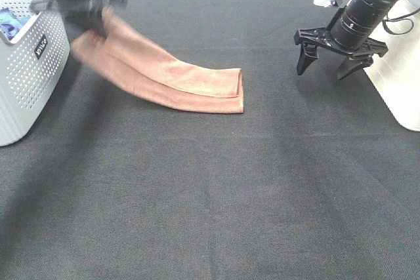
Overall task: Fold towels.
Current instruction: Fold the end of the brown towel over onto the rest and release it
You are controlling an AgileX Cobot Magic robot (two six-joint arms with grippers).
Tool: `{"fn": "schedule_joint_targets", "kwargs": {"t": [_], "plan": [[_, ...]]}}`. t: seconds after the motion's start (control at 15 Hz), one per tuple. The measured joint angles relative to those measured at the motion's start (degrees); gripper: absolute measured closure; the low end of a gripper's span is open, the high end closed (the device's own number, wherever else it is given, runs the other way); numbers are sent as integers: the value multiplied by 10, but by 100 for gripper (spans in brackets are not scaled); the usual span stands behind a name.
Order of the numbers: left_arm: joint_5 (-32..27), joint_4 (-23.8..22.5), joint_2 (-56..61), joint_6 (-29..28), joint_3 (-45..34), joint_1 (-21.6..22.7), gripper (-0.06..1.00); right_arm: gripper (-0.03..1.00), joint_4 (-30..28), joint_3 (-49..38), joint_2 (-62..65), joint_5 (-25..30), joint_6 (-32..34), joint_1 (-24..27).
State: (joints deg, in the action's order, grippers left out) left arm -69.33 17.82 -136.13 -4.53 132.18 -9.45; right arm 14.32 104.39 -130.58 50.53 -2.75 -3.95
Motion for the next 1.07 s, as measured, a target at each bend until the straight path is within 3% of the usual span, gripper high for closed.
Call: {"fn": "schedule_joint_targets", "kwargs": {"t": [0.13,0.27,0.47,0.53,0.73,0.8,1.0,1.07], "plan": [[0,80,-9,1,1,-18,91,19,0,0,0,0,0,0],[28,121,-25,1,1,-53,91,19,0,0,0,0,0,0],[167,138,-62,-7,1,-117,91,19,0,0,0,0,0,0],[167,138,-62,-7,1,-117,91,19,0,0,0,0,0,0],[247,138,-114,-30,1,-155,89,19,5,0,0,0,0,0],[254,138,-124,-37,1,-160,77,19,14,0,0,0,0,0],[270,138,-132,-42,1,-166,20,19,50,0,0,1,0,0],[275,138,-131,-35,1,-162,9,19,86,0,0,13,-16,0]]}}
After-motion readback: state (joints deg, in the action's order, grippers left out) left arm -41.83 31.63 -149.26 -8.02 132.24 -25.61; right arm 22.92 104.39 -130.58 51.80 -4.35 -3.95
